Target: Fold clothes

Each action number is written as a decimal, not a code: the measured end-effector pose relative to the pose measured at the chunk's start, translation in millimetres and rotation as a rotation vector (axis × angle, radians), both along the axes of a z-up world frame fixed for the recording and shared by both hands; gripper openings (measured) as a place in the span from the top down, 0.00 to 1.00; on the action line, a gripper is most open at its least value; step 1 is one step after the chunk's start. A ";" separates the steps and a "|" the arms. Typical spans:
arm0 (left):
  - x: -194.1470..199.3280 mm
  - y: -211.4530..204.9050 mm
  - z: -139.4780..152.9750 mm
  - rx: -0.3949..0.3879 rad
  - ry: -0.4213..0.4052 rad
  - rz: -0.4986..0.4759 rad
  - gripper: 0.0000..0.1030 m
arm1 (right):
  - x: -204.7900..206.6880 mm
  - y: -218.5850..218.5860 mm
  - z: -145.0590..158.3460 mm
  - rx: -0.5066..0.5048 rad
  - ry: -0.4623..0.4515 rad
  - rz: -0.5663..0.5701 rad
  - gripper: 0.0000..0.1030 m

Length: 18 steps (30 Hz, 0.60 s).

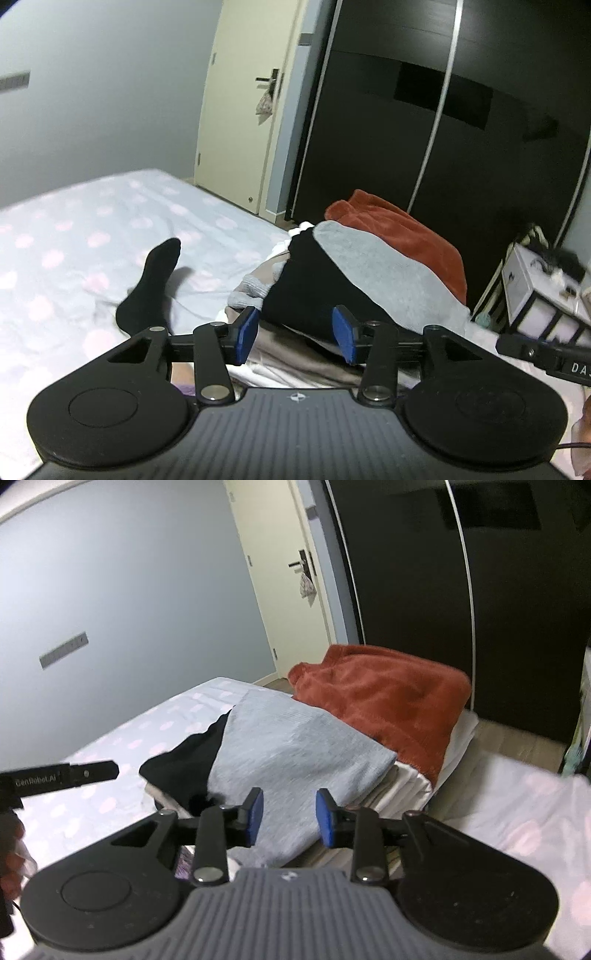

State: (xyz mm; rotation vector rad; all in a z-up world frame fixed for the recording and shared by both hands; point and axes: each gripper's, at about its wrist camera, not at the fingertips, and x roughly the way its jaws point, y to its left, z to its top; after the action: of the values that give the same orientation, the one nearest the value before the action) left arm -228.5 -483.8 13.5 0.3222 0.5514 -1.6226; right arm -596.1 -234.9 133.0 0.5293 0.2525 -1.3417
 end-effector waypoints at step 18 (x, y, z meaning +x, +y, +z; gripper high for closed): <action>-86.8 48.9 -7.3 0.085 -0.133 -0.096 0.33 | 0.5 65.1 12.1 -0.008 0.071 0.025 0.50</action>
State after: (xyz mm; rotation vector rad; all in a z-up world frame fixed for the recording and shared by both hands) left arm -315.3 -434.9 6.1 0.5228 0.5103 -1.6590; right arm -595.6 -169.8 145.1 0.4705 0.3107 -1.3378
